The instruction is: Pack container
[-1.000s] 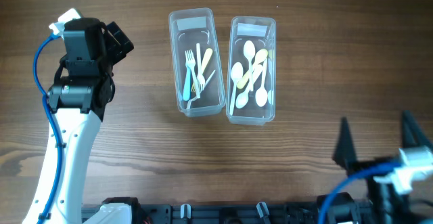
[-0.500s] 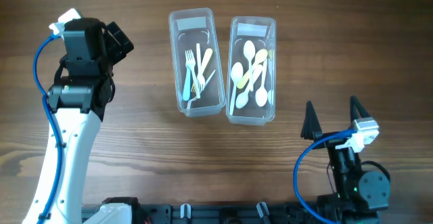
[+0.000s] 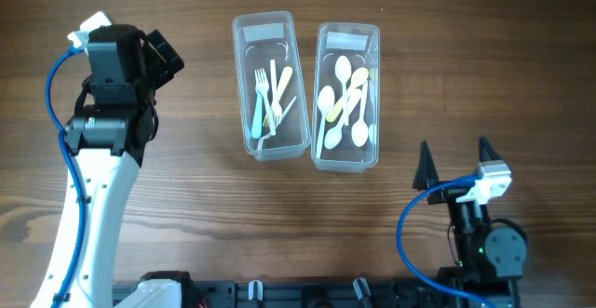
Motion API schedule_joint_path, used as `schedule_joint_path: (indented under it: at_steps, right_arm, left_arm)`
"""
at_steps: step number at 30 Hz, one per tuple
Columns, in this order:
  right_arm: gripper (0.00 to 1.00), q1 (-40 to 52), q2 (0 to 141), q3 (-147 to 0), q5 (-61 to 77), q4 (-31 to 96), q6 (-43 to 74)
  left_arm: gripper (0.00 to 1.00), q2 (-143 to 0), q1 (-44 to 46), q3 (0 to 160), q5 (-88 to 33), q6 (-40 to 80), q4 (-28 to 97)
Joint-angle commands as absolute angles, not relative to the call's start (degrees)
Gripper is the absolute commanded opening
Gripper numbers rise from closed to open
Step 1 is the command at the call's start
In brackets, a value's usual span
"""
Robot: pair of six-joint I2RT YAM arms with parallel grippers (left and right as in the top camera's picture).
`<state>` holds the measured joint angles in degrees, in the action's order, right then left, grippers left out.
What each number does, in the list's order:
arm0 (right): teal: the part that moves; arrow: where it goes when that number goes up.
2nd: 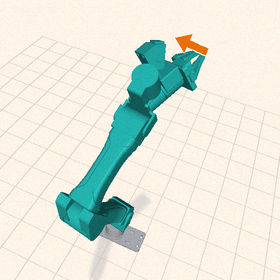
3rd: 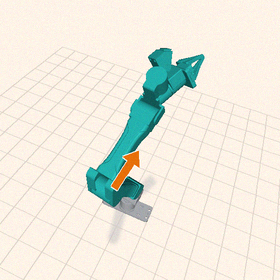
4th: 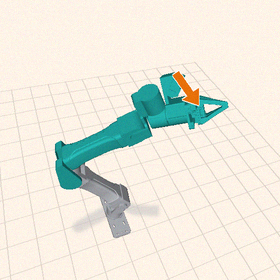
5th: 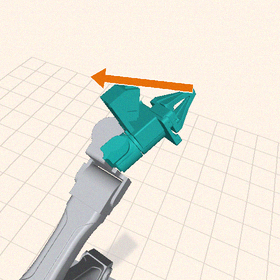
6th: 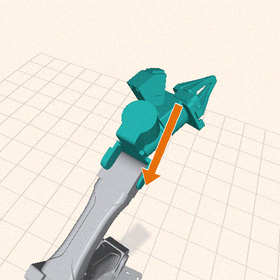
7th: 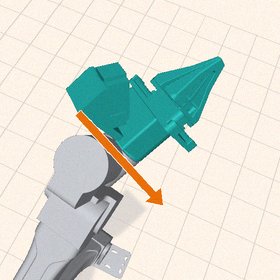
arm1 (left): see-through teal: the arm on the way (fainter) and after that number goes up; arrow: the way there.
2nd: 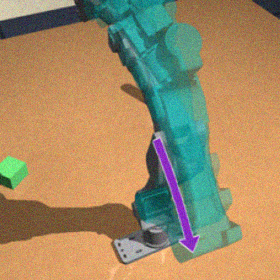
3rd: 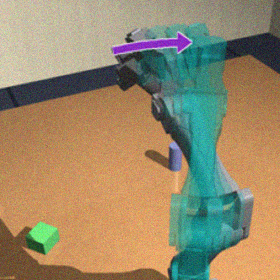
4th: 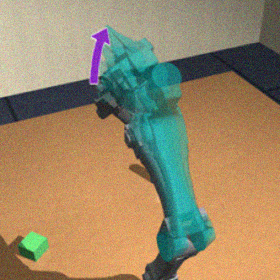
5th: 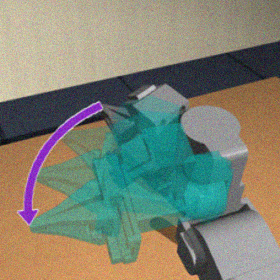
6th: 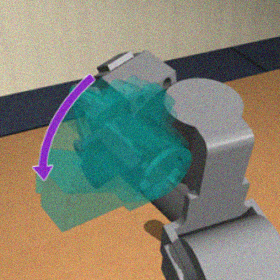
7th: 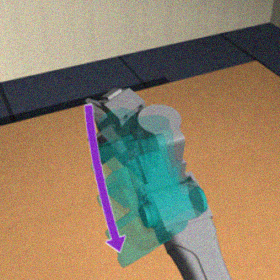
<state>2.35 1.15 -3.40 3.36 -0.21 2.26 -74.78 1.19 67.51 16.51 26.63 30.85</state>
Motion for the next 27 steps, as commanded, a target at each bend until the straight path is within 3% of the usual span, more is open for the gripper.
schedule_joint_path:
  at_steps: [1,27]
  right_arm:
    - [1.00,2.0,0.2,-0.2,6.5,-2.4,1.4]
    - [1.00,2.0,0.2,-0.3,6.3,-0.4,-1.5]
  left_arm:
    - [1.00,-74.9,0.9,67.9,17.2,25.7,30.7]
    - [1.00,-74.9,0.9,67.9,17.2,25.7,30.7]
